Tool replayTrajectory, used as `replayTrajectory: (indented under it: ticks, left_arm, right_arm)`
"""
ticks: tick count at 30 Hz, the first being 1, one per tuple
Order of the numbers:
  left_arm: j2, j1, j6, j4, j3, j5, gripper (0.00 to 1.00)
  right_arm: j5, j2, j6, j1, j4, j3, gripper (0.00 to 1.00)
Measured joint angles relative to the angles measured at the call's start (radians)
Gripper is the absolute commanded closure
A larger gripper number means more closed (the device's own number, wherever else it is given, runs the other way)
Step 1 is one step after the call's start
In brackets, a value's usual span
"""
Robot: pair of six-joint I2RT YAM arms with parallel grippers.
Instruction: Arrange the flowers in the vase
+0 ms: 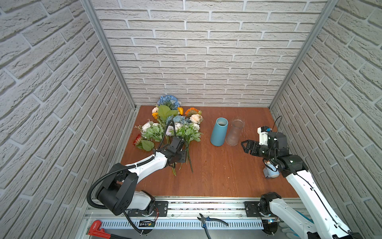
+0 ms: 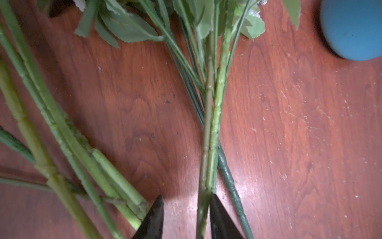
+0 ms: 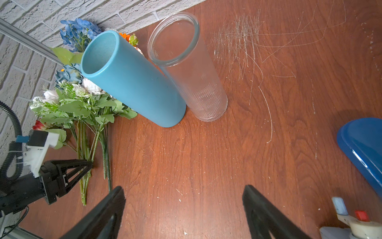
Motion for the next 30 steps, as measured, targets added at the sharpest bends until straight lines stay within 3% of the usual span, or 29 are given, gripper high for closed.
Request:
replayTrajectory:
  ticks: [4, 6, 17, 22, 25, 30]
  left_arm:
    - [0.020, -0.003, 0.001, 0.023, 0.000, 0.014, 0.85]
    - [0.025, -0.003, -0.001, 0.033, 0.000, 0.024, 0.99]
    - [-0.047, -0.005, 0.018, -0.032, 0.094, 0.021, 1.00]
    - [-0.129, -0.003, 0.045, -0.034, 0.106, 0.011, 1.00]
    - [-0.146, 0.005, 0.044, -0.003, 0.100, 0.018, 1.00]
    - [-0.118, 0.041, 0.024, 0.090, 0.050, 0.045, 1.00]
  right_arm:
    - [0.003, 0.000, 0.000, 0.005, 0.000, 0.000, 0.10]
    - [0.005, -0.001, 0.000, 0.006, 0.000, 0.000, 0.10]
    - [0.008, -0.007, 0.000, 0.016, 0.000, 0.000, 0.11]
    - [-0.031, -0.010, 0.008, 0.039, 0.029, 0.000, 0.19]
    - [-0.067, -0.010, 0.031, 0.088, 0.081, -0.002, 0.25]
    - [-0.069, 0.043, 0.088, 0.274, 0.219, -0.017, 0.31]
